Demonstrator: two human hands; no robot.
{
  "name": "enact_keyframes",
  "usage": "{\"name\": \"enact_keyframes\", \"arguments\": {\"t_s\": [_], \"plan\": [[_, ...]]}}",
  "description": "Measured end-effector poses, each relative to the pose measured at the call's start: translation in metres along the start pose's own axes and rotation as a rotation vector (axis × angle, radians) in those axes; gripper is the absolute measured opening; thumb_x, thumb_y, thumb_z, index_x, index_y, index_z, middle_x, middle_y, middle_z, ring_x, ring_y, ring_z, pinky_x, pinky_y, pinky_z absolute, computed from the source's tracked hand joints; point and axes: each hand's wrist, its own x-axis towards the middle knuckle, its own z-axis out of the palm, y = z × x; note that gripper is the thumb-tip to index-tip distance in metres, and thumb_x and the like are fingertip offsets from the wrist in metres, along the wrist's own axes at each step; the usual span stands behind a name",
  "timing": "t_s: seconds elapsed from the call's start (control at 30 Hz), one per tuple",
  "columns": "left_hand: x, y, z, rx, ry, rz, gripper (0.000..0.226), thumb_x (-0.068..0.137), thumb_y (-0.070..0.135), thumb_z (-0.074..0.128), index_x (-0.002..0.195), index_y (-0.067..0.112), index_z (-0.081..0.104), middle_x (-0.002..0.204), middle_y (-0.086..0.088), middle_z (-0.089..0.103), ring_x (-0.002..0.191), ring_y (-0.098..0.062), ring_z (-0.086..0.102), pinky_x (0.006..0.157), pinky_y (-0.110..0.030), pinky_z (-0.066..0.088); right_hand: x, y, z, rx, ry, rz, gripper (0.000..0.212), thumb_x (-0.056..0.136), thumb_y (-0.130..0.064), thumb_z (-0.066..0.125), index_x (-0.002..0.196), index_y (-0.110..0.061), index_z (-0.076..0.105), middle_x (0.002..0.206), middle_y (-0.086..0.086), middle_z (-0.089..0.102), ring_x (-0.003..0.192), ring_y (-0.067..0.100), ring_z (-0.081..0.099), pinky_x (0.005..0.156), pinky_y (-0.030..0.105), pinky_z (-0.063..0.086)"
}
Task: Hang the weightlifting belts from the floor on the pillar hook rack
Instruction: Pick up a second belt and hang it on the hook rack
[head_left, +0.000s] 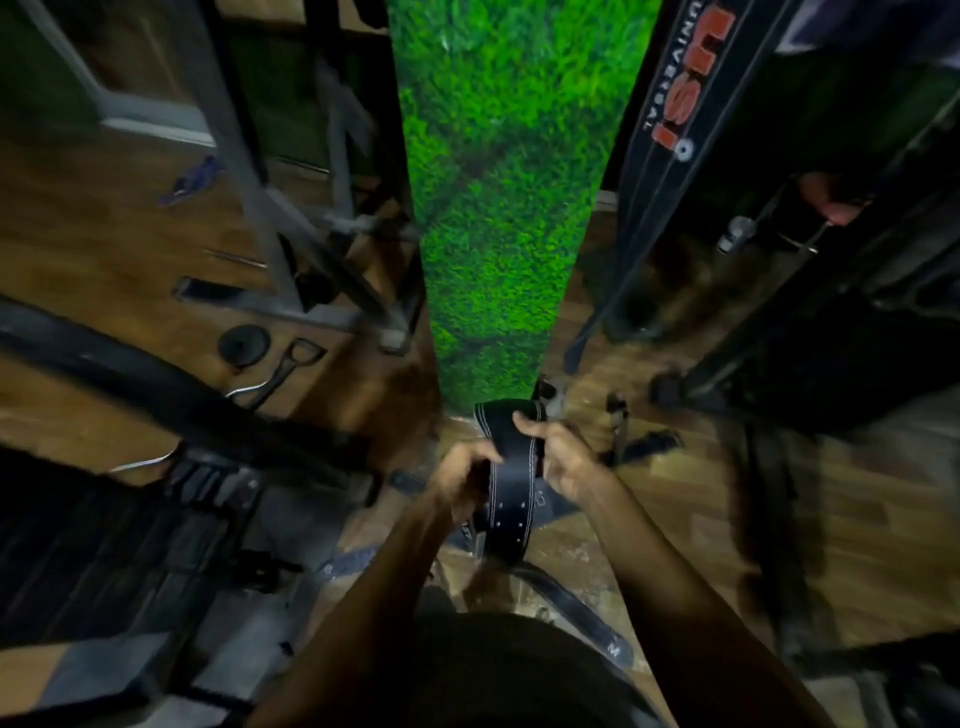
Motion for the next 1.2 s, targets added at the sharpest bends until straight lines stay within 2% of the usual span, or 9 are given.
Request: {"name": "enact_keyframes", "arguments": {"t_s": [0.07, 0.2, 0.4, 0.5, 0.6, 0.7, 0.87, 1.07, 1.2], "plan": [[-0.017, 0.003, -0.002, -0.169, 0.099, 0.102, 0.046, 0.088, 0.01, 0.041, 0.058, 0.004, 0.074, 0.062, -0.014, 0.07, 0.049, -0.022, 0.066, 0.049, -0.022, 0.052, -0.019, -0.004, 0.018, -0.128, -0.025, -0.082, 0.063, 0.083, -0.025, 0.084, 0.13, 0.008, 0.06, 0.14, 0.022, 0.061, 0.127, 0.031, 0.061, 0.104, 0.041, 0.051], [-0.042, 0.016, -0.001, -0.372, 0.186, 0.23, 0.048, 0.101, 0.042, 0.044, 0.113, 0.004, 0.073, 0.106, -0.02, 0.074, 0.088, -0.029, 0.073, 0.083, -0.037, 0.057, -0.054, -0.007, 0.035, -0.309, -0.123, -0.171, 0.02, 0.09, -0.019, 0.077, 0.104, -0.009, 0.066, 0.111, 0.0, 0.07, 0.1, 0.013, 0.064, 0.083, 0.025, 0.05], [-0.066, 0.01, -0.012, -0.241, 0.249, 0.325, 0.039, 0.09, 0.007, 0.068, 0.126, -0.007, 0.065, 0.129, -0.028, 0.066, 0.107, -0.035, 0.067, 0.111, -0.049, 0.047, -0.08, 0.004, 0.038, -0.37, -0.186, -0.261, 0.038, 0.074, -0.035, 0.09, 0.094, -0.007, 0.073, 0.099, 0.007, 0.077, 0.097, 0.031, 0.072, 0.078, 0.036, 0.053], [-0.075, 0.003, -0.015, -0.148, 0.234, 0.433, 0.033, 0.085, -0.01, 0.066, 0.117, -0.007, 0.069, 0.114, -0.02, 0.075, 0.099, -0.026, 0.073, 0.093, -0.037, 0.059, -0.081, -0.005, 0.041, -0.24, -0.14, -0.225, 0.066, 0.048, -0.073, 0.088, 0.084, -0.02, 0.077, 0.094, 0.006, 0.074, 0.088, 0.021, 0.063, 0.078, 0.041, 0.055], [-0.087, -0.001, -0.024, -0.06, 0.178, 0.48, 0.038, 0.076, -0.016, 0.069, 0.113, -0.006, 0.071, 0.111, -0.02, 0.075, 0.099, -0.027, 0.073, 0.092, -0.036, 0.059, -0.08, -0.019, 0.051, -0.138, -0.205, -0.215, 0.036, 0.081, -0.041, 0.082, 0.102, -0.012, 0.078, 0.109, 0.015, 0.078, 0.097, 0.026, 0.073, 0.097, 0.053, 0.057], [-0.104, 0.006, -0.042, -0.041, 0.153, 0.456, 0.051, 0.069, -0.011, 0.077, 0.118, -0.012, 0.067, 0.122, -0.03, 0.067, 0.103, -0.033, 0.069, 0.1, -0.045, 0.055, -0.078, -0.028, 0.071, -0.041, -0.298, -0.256, 0.043, 0.092, 0.0, 0.068, 0.134, 0.005, 0.058, 0.127, 0.015, 0.068, 0.1, 0.018, 0.073, 0.085, 0.029, 0.06], [-0.128, 0.048, -0.067, -0.241, 0.207, 0.574, 0.033, 0.087, 0.002, 0.066, 0.12, 0.001, 0.067, 0.099, -0.015, 0.076, 0.081, -0.024, 0.074, 0.075, -0.035, 0.063, -0.081, -0.013, 0.108, -0.16, -0.371, -0.355, 0.053, 0.083, 0.003, 0.075, 0.134, 0.006, 0.061, 0.136, 0.015, 0.065, 0.127, 0.026, 0.061, 0.117, 0.042, 0.041], [-0.138, 0.074, -0.096, -0.176, 0.223, 0.614, 0.031, 0.079, -0.017, 0.064, 0.105, -0.001, 0.071, 0.088, -0.014, 0.078, 0.074, -0.024, 0.075, 0.067, -0.033, 0.061, -0.089, -0.013, 0.147, -0.158, -0.41, -0.433, 0.022, 0.093, 0.009, 0.06, 0.106, -0.004, 0.072, 0.09, 0.0, 0.08, 0.078, 0.01, 0.073, 0.071, 0.018, 0.058], [-0.14, 0.077, -0.113, -0.082, 0.163, 0.569, 0.046, 0.073, -0.021, 0.066, 0.118, -0.011, 0.067, 0.116, -0.03, 0.07, 0.097, -0.036, 0.071, 0.088, -0.045, 0.061, -0.09, -0.029, 0.18, -0.106, -0.329, -0.5, 0.011, 0.097, -0.005, 0.064, 0.104, -0.003, 0.072, 0.092, 0.004, 0.079, 0.076, 0.01, 0.072, 0.072, 0.022, 0.06]]}}
